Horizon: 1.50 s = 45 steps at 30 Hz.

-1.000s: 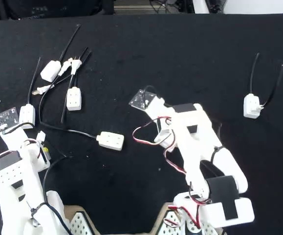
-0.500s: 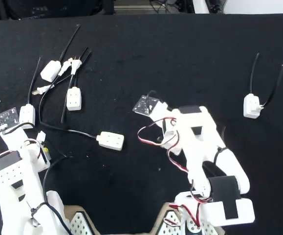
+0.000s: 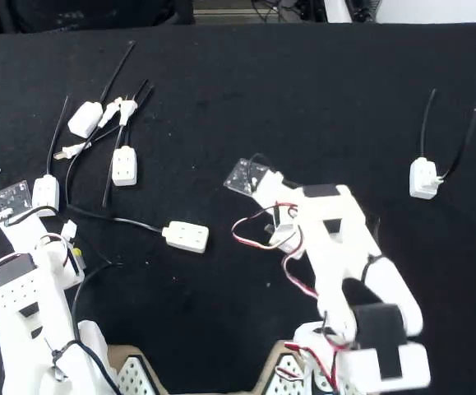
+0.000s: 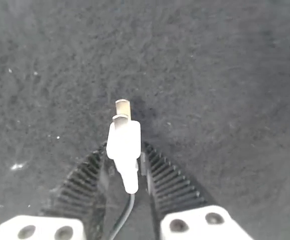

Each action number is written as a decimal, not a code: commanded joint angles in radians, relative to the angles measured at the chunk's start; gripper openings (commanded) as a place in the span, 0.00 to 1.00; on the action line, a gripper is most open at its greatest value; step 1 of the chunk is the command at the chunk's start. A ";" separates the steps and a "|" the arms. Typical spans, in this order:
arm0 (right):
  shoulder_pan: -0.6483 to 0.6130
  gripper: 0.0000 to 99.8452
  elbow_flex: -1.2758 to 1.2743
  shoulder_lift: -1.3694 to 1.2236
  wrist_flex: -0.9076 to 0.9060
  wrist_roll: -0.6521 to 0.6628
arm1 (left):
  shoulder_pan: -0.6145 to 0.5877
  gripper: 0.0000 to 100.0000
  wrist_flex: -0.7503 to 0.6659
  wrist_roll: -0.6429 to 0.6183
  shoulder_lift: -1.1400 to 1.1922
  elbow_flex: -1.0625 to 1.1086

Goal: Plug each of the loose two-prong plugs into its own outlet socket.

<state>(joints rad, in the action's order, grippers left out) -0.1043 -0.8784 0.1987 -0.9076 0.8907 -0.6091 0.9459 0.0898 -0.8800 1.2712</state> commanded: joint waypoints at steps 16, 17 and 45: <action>-0.227 0.01 -0.004 0.433 -0.109 -0.344 | 0.024 0.17 -0.011 -0.008 -0.017 -0.031; -0.250 0.01 -0.005 0.441 -0.114 -0.362 | 0.039 0.17 -0.017 -0.006 -0.017 -0.047; -0.351 0.01 -0.400 0.826 0.233 -0.689 | 0.522 0.17 -0.020 -0.129 -0.015 -0.390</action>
<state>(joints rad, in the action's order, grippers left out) -0.4419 -1.2635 0.9797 -0.7035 0.2355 -0.1412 0.9383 -0.0054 -0.8800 0.9367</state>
